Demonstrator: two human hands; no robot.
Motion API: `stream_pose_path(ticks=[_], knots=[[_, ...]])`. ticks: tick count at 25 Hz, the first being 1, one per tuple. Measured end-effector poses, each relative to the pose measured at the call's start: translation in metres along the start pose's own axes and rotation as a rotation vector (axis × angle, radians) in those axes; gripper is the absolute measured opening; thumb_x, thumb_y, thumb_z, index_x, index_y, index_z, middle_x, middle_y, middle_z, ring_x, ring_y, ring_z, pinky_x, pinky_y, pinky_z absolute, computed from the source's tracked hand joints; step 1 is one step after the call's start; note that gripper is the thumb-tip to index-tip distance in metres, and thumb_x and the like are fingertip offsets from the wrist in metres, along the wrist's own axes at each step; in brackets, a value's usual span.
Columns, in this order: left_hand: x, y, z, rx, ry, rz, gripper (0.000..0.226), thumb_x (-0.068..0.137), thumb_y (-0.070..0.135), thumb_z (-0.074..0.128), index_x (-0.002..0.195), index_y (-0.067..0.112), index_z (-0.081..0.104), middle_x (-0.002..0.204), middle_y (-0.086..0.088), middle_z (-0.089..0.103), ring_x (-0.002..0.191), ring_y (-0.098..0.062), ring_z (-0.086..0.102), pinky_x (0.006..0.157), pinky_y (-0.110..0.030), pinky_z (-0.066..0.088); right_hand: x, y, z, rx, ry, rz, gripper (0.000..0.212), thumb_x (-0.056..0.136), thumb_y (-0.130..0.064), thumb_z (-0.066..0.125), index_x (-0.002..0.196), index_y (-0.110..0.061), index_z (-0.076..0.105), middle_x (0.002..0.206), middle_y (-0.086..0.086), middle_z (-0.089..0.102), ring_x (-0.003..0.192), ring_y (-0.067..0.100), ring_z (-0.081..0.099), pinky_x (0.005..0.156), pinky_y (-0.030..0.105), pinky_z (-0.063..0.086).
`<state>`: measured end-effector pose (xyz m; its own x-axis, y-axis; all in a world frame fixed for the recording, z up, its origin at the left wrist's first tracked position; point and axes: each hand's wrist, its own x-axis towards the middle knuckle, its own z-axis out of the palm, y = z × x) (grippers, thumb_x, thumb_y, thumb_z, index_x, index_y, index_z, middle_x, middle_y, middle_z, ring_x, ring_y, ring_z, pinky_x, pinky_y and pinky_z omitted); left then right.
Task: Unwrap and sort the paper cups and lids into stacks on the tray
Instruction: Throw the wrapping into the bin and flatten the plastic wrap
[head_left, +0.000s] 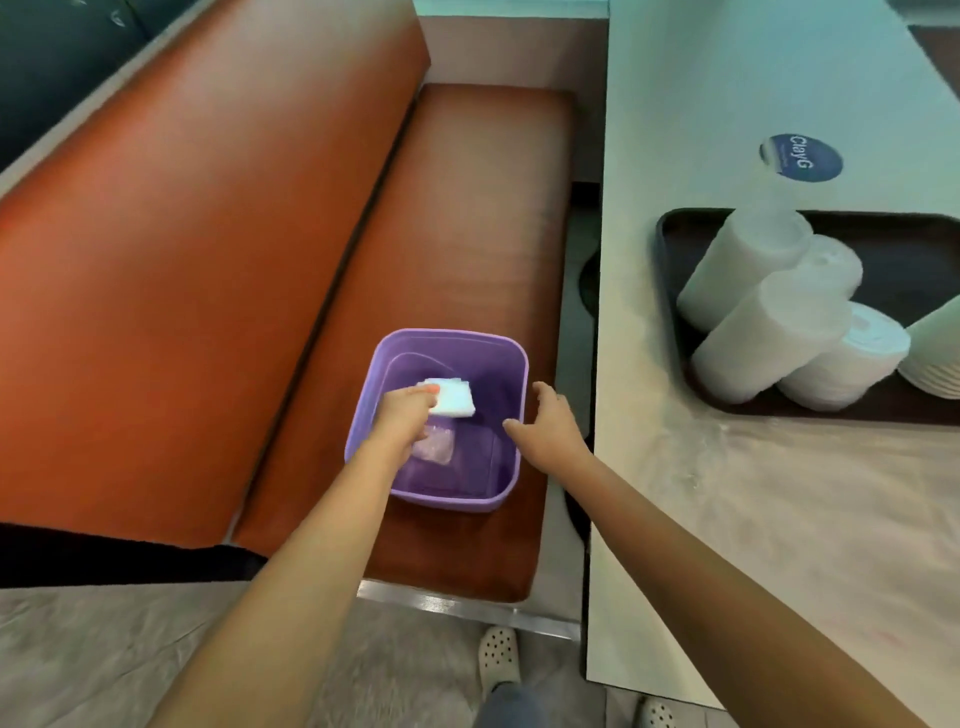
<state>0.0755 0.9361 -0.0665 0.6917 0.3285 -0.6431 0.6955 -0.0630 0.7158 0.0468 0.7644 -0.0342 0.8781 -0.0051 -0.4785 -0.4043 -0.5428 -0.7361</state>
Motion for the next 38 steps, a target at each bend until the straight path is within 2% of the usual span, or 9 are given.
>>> stream_pose_path(ticks=[6,10,13,17,21,25,29,35,38], knots=[[0.063,-0.035,0.041,0.119,-0.059,-0.224,0.017,0.095,0.017,0.051,0.078,0.012,0.051,0.083,-0.004,0.052,0.063,-0.013,0.046,0.053,-0.023,0.041,0.032,0.025,0.025,0.003,-0.106,0.162,0.039,0.091,-0.009,0.055,0.130,-0.009,0.048,0.123,0.014,0.059,0.106,0.029,0.060,0.085,0.036,0.052],[0.086,-0.060,0.063,0.082,-0.195,-0.289,0.011,0.092,0.016,0.058,0.103,0.013,0.058,0.083,-0.006,0.058,0.072,-0.018,0.053,0.058,-0.027,0.045,0.044,0.033,0.032,-0.024,-0.085,0.147,0.034,0.087,-0.005,0.049,0.120,-0.004,0.056,0.115,0.016,0.062,0.101,0.032,0.061,0.089,0.041,0.052],[0.092,-0.070,0.069,0.284,-0.435,-0.429,0.009,0.094,0.008,0.053,0.085,0.011,0.055,0.076,-0.007,0.054,0.067,-0.018,0.052,0.055,-0.030,0.048,0.046,0.039,0.036,-0.045,-0.077,0.135,0.036,0.087,-0.004,0.047,0.121,-0.004,0.055,0.116,0.016,0.062,0.101,0.033,0.061,0.091,0.043,0.051],[0.098,-0.077,0.069,0.652,-0.575,-0.556,0.016,0.093,0.014,0.056,0.107,0.009,0.051,0.092,-0.012,0.057,0.087,-0.028,0.056,0.064,-0.035,0.048,0.049,0.042,0.036,-0.042,-0.078,0.144,0.036,0.088,-0.006,0.049,0.124,-0.005,0.054,0.116,0.015,0.062,0.101,0.032,0.061,0.089,0.041,0.052],[0.081,-0.040,0.061,0.998,-0.436,-0.206,0.028,0.091,0.015,0.052,0.117,0.008,0.055,0.103,-0.016,0.057,0.093,-0.030,0.056,0.080,-0.036,0.046,0.044,0.031,0.033,-0.012,-0.034,0.095,0.042,0.088,-0.013,0.058,0.129,-0.010,0.048,0.123,0.012,0.056,0.106,0.028,0.058,0.090,0.039,0.052],[0.025,0.028,0.047,0.725,-0.169,0.142,0.038,0.093,0.021,0.056,0.130,0.016,0.053,0.125,-0.008,0.058,0.113,-0.027,0.056,0.087,-0.033,0.044,0.022,0.003,0.003,-0.001,0.032,-0.071,0.051,0.089,-0.017,0.059,0.137,-0.013,0.043,0.127,0.006,0.054,0.109,0.022,0.057,0.095,0.038,0.050],[-0.054,0.077,0.056,0.376,0.010,0.499,0.025,0.087,0.016,0.062,0.111,0.012,0.065,0.106,-0.008,0.068,0.099,-0.025,0.063,0.089,-0.030,0.049,-0.013,-0.011,-0.059,0.112,0.176,-0.232,0.033,0.089,-0.011,0.058,0.122,-0.012,0.056,0.101,-0.001,0.058,0.083,0.015,0.058,0.079,0.027,0.049],[-0.190,0.092,0.137,0.245,-0.201,0.851,0.013,0.086,0.014,0.062,0.094,0.024,0.063,0.075,0.014,0.057,0.061,-0.001,0.050,0.065,-0.016,0.044,-0.070,0.059,-0.161,0.138,0.374,-0.320,0.027,0.087,-0.005,0.057,0.113,-0.011,0.061,0.096,0.000,0.060,0.071,0.007,0.054,0.062,0.009,0.041],[-0.230,0.060,0.188,0.397,-0.335,0.822,0.014,0.087,0.015,0.062,0.099,0.023,0.064,0.077,0.015,0.057,0.055,0.006,0.049,0.057,-0.006,0.040,-0.091,0.127,-0.198,-0.011,0.497,-0.289,0.028,0.085,-0.003,0.059,0.111,-0.007,0.064,0.109,0.008,0.064,0.085,0.013,0.055,0.074,0.013,0.036]])
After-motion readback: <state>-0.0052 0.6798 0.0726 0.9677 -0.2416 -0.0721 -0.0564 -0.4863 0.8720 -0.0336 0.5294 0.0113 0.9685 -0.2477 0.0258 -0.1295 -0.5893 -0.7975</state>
